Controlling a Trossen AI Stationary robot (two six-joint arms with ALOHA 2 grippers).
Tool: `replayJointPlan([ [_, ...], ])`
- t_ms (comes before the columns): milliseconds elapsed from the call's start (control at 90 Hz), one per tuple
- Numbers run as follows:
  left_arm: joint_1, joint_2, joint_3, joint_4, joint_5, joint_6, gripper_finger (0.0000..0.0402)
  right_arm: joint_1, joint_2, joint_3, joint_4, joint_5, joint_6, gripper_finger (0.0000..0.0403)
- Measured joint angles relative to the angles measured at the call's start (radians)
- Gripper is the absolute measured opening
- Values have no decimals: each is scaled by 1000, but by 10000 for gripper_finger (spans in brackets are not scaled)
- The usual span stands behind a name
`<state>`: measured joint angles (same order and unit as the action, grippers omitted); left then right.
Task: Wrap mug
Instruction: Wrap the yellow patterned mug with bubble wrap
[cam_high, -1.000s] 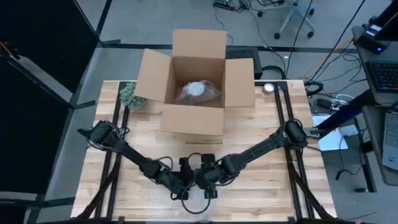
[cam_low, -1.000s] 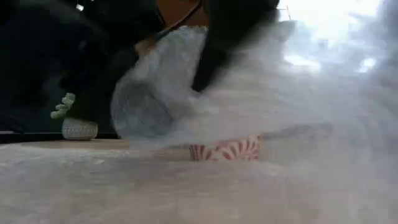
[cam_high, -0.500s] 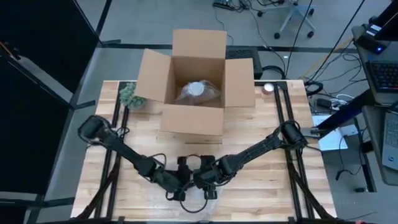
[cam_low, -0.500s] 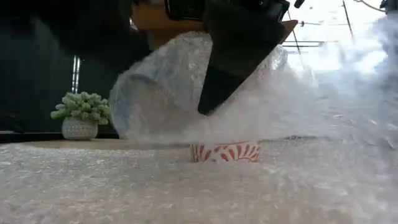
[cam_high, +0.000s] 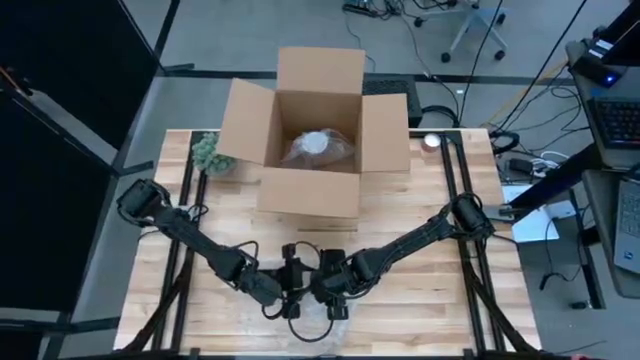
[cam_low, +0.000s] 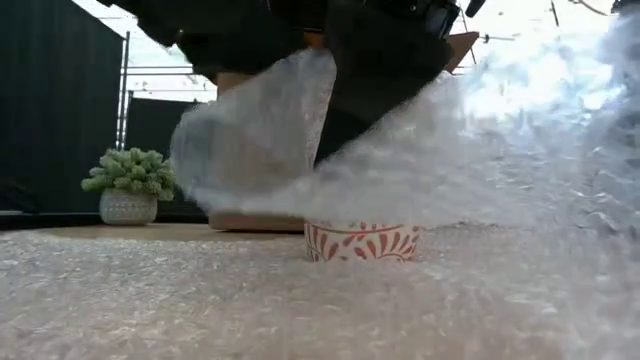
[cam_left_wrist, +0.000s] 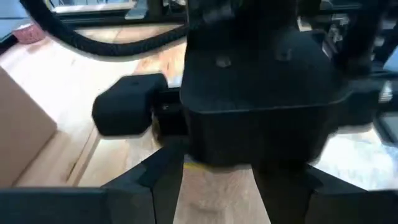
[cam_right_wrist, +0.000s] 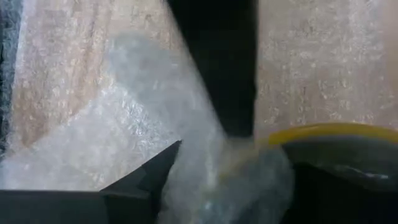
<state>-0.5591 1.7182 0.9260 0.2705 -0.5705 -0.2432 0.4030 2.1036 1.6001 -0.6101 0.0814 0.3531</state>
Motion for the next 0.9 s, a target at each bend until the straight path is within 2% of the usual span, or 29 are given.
replayJointPlan([
  [167,19,61,0,75,-10,45,173,-2,0,0,-9,-2,7,180],
  [467,22,87,5,67,-12,44,173,-2,-22,3,-62,-10,27,180],
  [756,22,87,3,60,-8,47,173,4,-48,178,-284,-2,24,180],
  [900,21,87,2,61,-8,47,173,13,-50,296,-475,-2,52,180],
])
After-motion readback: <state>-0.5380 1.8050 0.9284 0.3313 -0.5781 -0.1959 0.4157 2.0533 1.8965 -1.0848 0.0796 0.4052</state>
